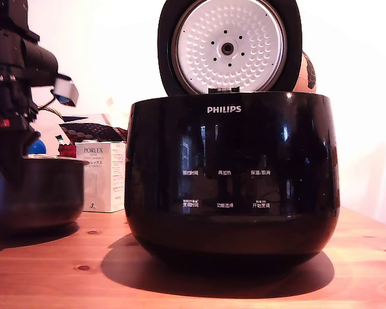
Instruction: Pick up the metallic pot next to the rice cooker
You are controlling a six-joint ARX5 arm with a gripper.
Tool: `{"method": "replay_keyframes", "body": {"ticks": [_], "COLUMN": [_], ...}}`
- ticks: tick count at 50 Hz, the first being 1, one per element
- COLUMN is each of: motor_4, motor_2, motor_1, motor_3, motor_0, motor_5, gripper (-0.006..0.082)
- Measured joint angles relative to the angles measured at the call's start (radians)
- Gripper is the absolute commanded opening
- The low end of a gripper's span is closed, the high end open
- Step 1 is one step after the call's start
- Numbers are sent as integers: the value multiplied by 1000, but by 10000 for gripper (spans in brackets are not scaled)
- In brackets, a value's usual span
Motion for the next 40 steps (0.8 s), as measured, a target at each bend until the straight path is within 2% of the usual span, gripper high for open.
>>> {"method": "replay_keyframes", "body": {"ticks": [10, 18, 26, 40], "motor_4": [-4, -89, -121, -128], "motor_2": [-18, -24, -32, -32], "motor_1": [-30, -46, -107, -240], "motor_3": [-23, -38, -43, -115], "motor_0": [0, -4, -16, -97], "motor_5": [-22, -23, -46, -95], "gripper": [-24, -24, -24, -24]}}
